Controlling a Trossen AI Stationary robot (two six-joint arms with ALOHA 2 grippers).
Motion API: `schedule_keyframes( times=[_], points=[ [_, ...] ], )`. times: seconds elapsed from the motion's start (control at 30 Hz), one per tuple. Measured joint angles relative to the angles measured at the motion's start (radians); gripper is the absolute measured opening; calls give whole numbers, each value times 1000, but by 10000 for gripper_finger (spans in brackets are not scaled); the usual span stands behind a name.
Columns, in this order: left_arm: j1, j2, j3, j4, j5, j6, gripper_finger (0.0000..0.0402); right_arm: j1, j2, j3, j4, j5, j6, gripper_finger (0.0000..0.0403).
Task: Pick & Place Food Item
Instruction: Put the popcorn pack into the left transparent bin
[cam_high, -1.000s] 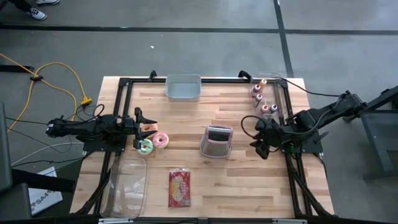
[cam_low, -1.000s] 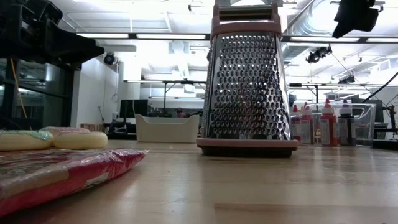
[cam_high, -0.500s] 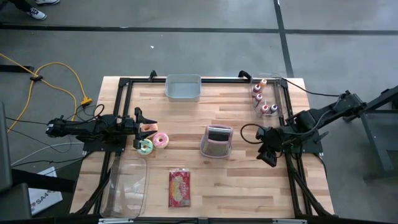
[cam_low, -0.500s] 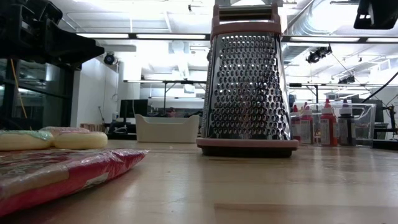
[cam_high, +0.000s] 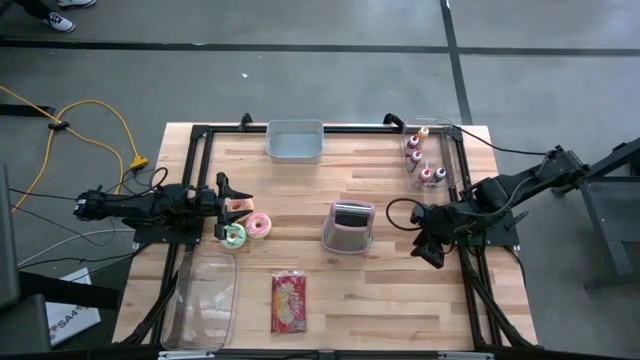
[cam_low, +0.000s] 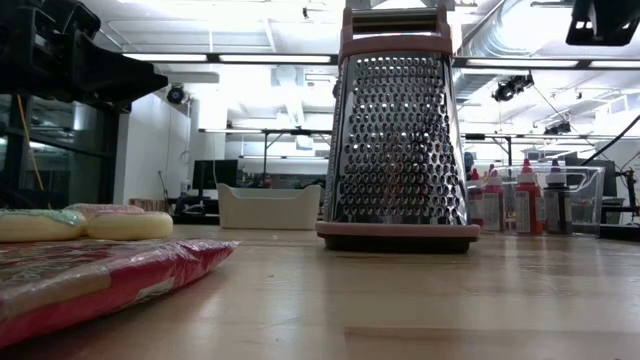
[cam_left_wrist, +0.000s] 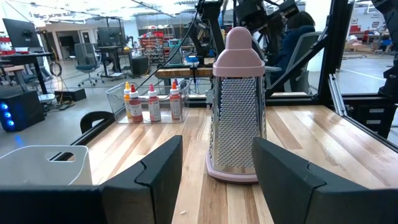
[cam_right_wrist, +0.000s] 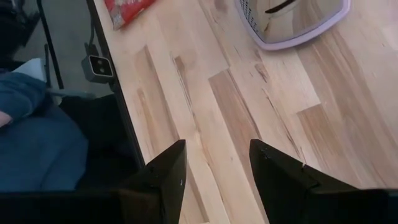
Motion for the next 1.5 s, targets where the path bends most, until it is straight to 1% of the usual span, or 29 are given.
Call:
schedule_keyframes(
  times=[0.57,1.5],
  points=[
    [0,0,0,0,0,0,188,0,0,0,89,0,0,165],
    [0,0,0,-1,0,0,188,0,0,0,91,0,0,165]
  ],
)
